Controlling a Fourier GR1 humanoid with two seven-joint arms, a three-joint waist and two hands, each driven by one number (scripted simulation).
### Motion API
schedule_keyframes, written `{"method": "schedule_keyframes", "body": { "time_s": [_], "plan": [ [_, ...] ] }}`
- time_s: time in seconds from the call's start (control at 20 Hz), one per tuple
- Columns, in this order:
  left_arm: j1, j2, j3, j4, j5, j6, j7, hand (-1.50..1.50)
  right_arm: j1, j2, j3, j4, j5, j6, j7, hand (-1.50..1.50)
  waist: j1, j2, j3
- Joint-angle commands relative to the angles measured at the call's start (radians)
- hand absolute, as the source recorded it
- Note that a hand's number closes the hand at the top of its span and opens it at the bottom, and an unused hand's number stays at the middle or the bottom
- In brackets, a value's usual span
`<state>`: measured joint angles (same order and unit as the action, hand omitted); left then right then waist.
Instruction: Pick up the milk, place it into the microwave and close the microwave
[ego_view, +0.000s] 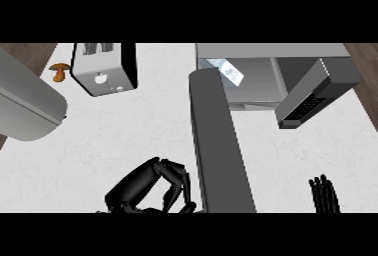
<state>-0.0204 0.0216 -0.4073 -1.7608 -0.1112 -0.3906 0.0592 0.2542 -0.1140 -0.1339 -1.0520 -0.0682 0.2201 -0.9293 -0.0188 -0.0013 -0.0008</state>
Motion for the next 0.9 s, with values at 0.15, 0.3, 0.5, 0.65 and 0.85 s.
{"method": "schedule_keyframes", "body": {
  "time_s": [0.15,0.3,0.5,0.65,0.85],
  "plan": [
    [-0.112,-0.021,-0.173,0.190,-0.100,0.110,-0.096,1.50,0.115,-0.082,-0.006,-0.129,-0.066,0.135,-0.021,-1.50,0.006,0.001,0.000],
    [-0.206,-0.022,-0.280,0.313,-0.076,0.235,-0.070,1.50,0.173,-0.044,0.040,-0.249,-0.075,0.113,0.005,-1.50,-0.007,0.002,0.000],
    [-0.317,-0.022,-0.425,0.469,-0.002,0.387,-0.093,1.50,0.186,-0.070,0.068,-0.286,-0.096,0.159,-0.021,-1.50,-0.034,0.006,0.000],
    [-0.389,-0.022,-0.503,0.510,0.110,0.468,-0.047,1.50,0.186,-0.095,0.089,-0.343,-0.119,0.190,-0.024,-1.50,-0.064,0.008,-0.001],
    [-0.462,-0.022,-0.565,0.581,0.187,0.589,-0.037,1.50,0.199,-0.120,0.111,-0.445,-0.161,0.196,0.031,-1.50,-0.099,0.014,-0.001]
  ]
}}
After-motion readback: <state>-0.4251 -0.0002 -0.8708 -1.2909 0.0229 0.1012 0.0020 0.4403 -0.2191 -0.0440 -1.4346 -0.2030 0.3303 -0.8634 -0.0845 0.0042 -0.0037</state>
